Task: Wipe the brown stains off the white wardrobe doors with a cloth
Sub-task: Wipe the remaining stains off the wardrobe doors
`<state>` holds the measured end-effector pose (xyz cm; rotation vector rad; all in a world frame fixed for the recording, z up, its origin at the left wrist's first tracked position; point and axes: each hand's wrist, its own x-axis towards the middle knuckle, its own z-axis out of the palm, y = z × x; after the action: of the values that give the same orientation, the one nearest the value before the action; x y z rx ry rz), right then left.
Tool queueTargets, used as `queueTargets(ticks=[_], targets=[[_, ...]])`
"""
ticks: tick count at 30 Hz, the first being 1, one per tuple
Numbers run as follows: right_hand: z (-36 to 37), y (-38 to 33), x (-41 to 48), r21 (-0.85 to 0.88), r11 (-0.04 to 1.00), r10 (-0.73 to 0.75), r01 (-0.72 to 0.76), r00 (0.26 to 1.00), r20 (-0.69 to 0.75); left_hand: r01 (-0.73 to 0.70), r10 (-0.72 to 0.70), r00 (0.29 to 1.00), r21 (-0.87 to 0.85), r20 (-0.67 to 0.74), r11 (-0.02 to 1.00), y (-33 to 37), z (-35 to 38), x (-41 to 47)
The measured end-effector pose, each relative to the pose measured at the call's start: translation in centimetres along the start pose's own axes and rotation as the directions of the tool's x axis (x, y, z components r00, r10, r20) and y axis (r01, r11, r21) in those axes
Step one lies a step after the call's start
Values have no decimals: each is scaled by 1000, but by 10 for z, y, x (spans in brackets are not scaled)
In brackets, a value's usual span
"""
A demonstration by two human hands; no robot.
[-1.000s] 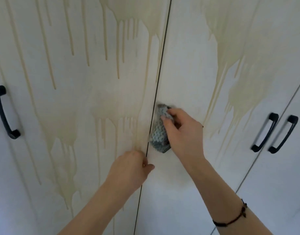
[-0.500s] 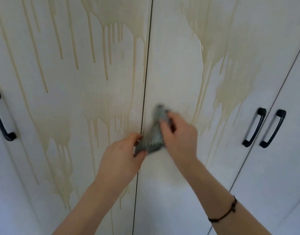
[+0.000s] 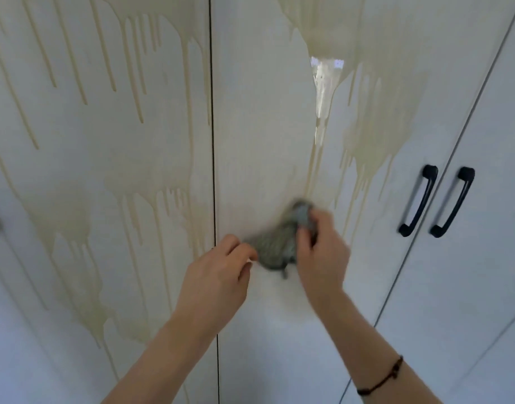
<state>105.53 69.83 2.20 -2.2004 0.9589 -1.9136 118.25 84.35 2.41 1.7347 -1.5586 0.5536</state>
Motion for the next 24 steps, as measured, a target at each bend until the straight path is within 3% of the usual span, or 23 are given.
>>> queueTargets(ticks=[2,4,6,8,10,12,19,21,24], targets=[[-9,0,40,59,996,74,-69,993,-96,-23,22,999,-16,-30,1000,10,-1,8],[-8,-5,45,14,1000,0,1,996,-87,-31,31,1000,-11,2,999,21,3,14],[3,-1,10,-64,987,-144,146,989,32,6,-8,998,30,62,1000,29,13,12],[8,11,-40,-57,965,-237,256,945,224,125,-134,979,65,152,990,27,23,5],[6,22,-69,-70,961,-231,269,914,332,230,-234,937,44,259,972,18,29,-6],[0,27,-62,-93,965,-200,244,920,337,250,-247,917,32,314,968,12,28,-11],[-11,-11,65,69,991,-105,110,991,-81,229,-217,971,-124,103,965,32,-3,16],[-1,-21,61,75,990,-119,123,991,-55,256,-247,966,-152,76,955,38,-4,18],[18,-16,-7,23,962,-270,271,942,200,312,-306,946,-51,109,949,35,-1,17]])
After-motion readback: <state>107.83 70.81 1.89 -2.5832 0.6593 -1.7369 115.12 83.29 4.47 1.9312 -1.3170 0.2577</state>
